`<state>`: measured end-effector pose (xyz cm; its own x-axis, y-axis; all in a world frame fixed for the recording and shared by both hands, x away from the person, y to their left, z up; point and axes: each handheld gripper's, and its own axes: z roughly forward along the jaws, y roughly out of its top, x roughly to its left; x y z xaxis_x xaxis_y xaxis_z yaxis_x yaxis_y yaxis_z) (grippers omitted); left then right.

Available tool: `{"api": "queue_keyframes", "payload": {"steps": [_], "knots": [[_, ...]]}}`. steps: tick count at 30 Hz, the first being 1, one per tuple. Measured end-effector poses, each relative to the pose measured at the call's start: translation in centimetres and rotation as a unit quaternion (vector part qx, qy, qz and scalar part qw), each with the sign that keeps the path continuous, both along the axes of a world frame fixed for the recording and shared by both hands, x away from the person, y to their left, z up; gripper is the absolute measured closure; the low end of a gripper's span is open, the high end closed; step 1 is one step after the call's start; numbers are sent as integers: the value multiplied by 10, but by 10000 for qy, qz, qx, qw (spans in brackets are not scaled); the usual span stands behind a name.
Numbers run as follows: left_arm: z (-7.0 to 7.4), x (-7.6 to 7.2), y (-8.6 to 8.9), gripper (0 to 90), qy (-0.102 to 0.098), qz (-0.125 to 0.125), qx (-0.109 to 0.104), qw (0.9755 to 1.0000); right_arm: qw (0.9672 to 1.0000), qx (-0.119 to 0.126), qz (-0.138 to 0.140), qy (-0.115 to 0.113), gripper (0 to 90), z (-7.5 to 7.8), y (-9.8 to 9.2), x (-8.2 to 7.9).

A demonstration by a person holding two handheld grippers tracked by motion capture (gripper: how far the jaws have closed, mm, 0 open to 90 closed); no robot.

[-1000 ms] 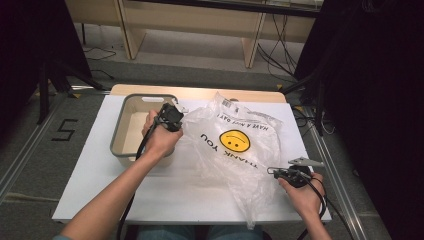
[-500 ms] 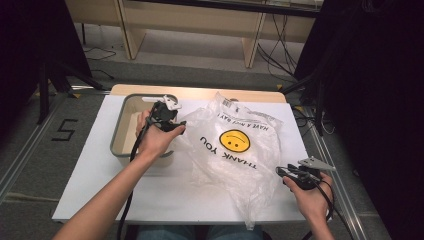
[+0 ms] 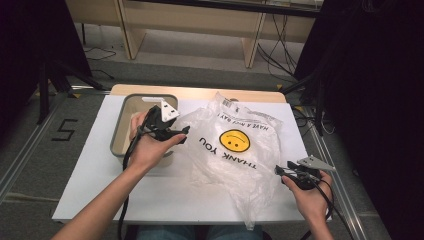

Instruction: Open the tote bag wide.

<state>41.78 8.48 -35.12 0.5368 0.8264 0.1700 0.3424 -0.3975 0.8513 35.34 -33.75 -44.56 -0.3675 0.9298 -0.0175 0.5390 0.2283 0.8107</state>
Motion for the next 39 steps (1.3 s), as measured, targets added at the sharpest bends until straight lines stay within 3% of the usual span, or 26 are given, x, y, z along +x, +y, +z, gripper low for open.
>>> {"api": "queue_keyframes", "payload": {"steps": [5, 13, 23, 30, 35, 39], "knots": [[3, -7, 1, 288, -16, -72, -2, 10000, 10000, -8, 85, 11, 499, 0, 4, 0], [-13, -28, -8, 315, 147, -439, 71, 9989, 9996, -36, 277, 51, 497, -1, 9, 1], [-40, -53, -18, 324, 458, -931, 81, 9946, 9990, -84, 423, 74, 490, -1, 15, 2], [-67, -65, -22, 322, 569, -1193, 325, 9907, 9985, -102, 527, 53, 485, 0, 20, 2], [-84, -69, -19, 319, 701, -1257, 377, 9889, 9980, -121, 620, 52, 481, 0, 25, 3], [-91, -71, -14, 315, 726, -1236, 392, 9889, 9977, -135, 666, 59, 478, 0, 29, 4]]}}
